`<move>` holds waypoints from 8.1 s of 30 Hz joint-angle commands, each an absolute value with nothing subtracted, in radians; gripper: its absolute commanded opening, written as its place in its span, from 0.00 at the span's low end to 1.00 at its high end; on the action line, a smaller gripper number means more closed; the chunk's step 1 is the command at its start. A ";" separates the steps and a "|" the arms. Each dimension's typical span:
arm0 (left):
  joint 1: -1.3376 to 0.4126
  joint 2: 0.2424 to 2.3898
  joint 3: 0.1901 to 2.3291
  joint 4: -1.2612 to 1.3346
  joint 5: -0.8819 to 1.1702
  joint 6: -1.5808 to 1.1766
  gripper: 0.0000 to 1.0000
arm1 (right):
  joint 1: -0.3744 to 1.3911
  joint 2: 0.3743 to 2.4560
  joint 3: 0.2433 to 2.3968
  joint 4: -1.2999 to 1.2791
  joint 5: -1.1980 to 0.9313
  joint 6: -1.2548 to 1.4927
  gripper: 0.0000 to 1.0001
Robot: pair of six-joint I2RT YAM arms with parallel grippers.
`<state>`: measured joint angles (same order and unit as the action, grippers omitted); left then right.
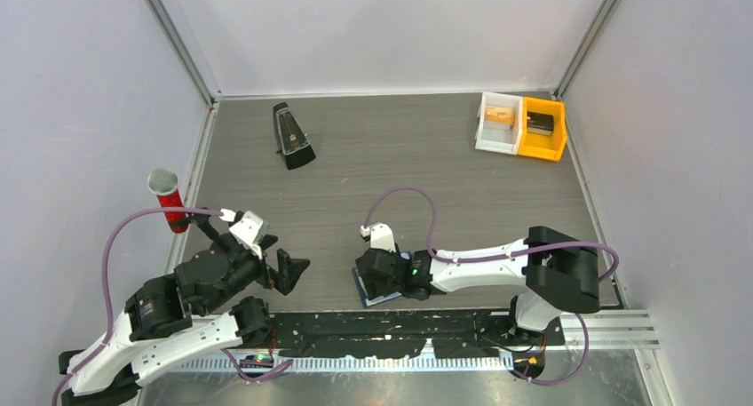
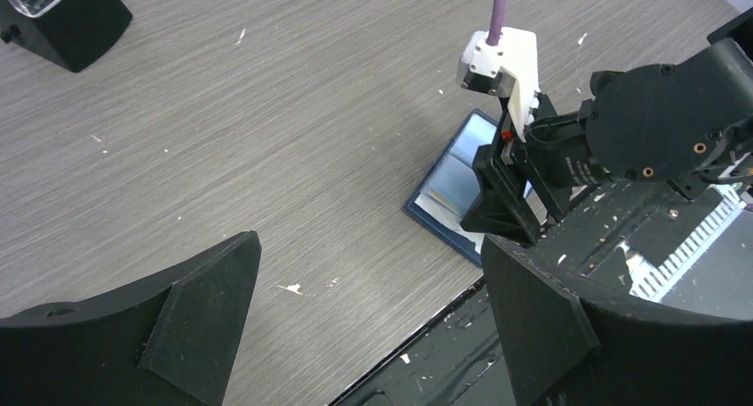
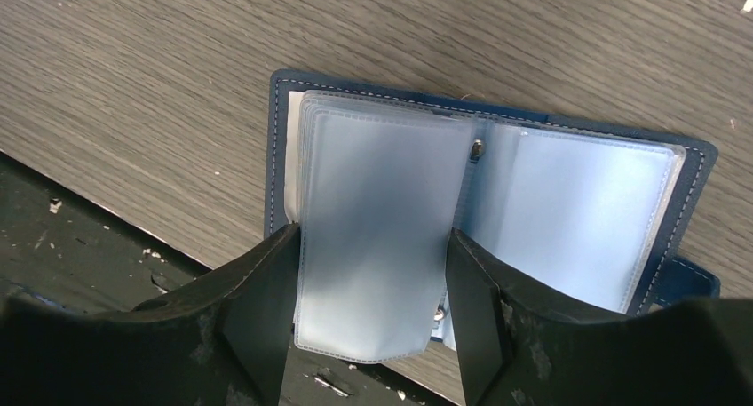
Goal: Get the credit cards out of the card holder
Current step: Remove the credit card from the card holder.
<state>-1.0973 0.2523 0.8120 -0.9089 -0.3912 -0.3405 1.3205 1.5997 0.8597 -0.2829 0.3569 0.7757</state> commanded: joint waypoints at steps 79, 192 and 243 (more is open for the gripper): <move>-1.005 1.164 0.598 -0.246 -0.035 -0.952 0.33 | 1.152 1.160 0.339 0.334 0.139 0.864 0.68; -0.861 1.196 0.537 -0.068 0.053 -0.942 0.42 | 1.312 1.289 0.466 0.192 0.401 0.933 0.57; -0.861 1.220 0.459 0.086 0.204 -0.977 0.00 | 1.285 1.231 0.465 0.094 0.387 0.891 0.74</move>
